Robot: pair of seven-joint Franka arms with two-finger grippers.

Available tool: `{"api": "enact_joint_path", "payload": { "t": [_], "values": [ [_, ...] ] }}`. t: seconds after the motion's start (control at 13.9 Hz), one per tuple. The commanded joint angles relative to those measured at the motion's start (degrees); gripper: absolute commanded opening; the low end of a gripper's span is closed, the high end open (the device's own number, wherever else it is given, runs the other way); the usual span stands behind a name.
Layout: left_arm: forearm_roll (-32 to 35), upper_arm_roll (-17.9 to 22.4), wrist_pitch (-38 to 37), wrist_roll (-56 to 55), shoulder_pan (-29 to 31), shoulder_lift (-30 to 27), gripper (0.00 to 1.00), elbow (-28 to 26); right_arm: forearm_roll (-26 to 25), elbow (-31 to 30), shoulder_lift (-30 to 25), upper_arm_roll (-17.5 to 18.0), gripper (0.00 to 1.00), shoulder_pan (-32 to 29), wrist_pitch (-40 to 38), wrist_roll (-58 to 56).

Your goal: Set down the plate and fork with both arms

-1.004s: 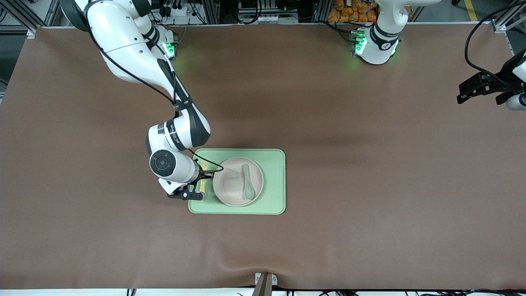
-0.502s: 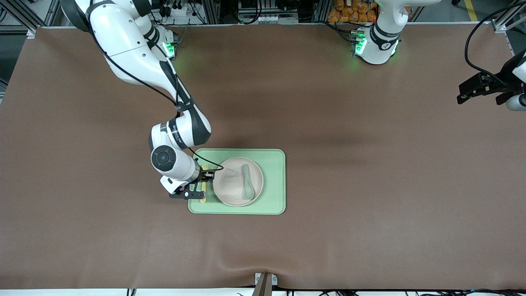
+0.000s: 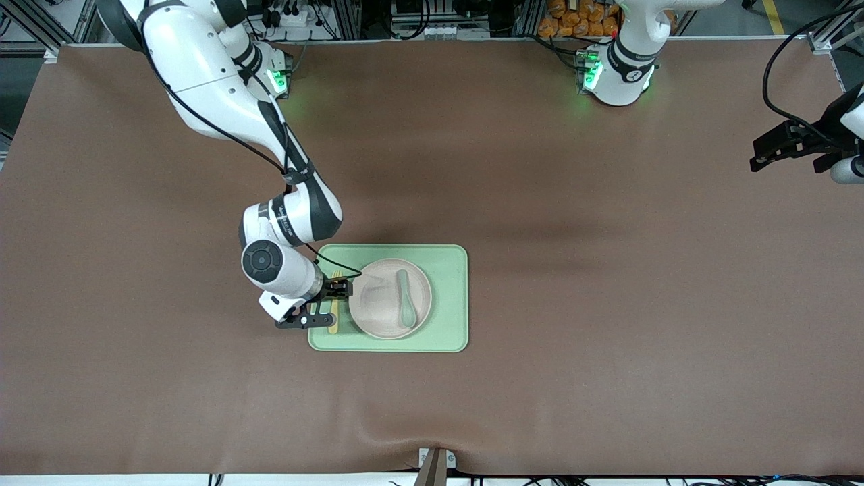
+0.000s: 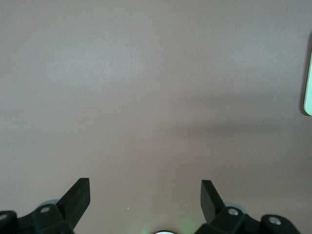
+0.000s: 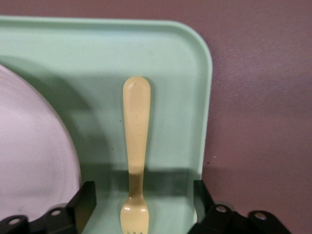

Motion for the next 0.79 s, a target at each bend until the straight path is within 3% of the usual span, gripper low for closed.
{"api": "enact_joint_path", "payload": {
  "t": [0.0,0.72],
  "values": [
    [-0.84,-0.05,0.02,-0.13,0.39,0.03,1.00,0.32,0.83,-1.70,-7.41,0.58,1.00,-4.95,-5.63,-2.34],
    [-0.84,-0.05,0.10,0.04,0.47,0.12,1.00,0.32,-0.04,-1.70,-27.97,0.32,1.00,-23.85,-35.07,-18.16]
  ]
}}
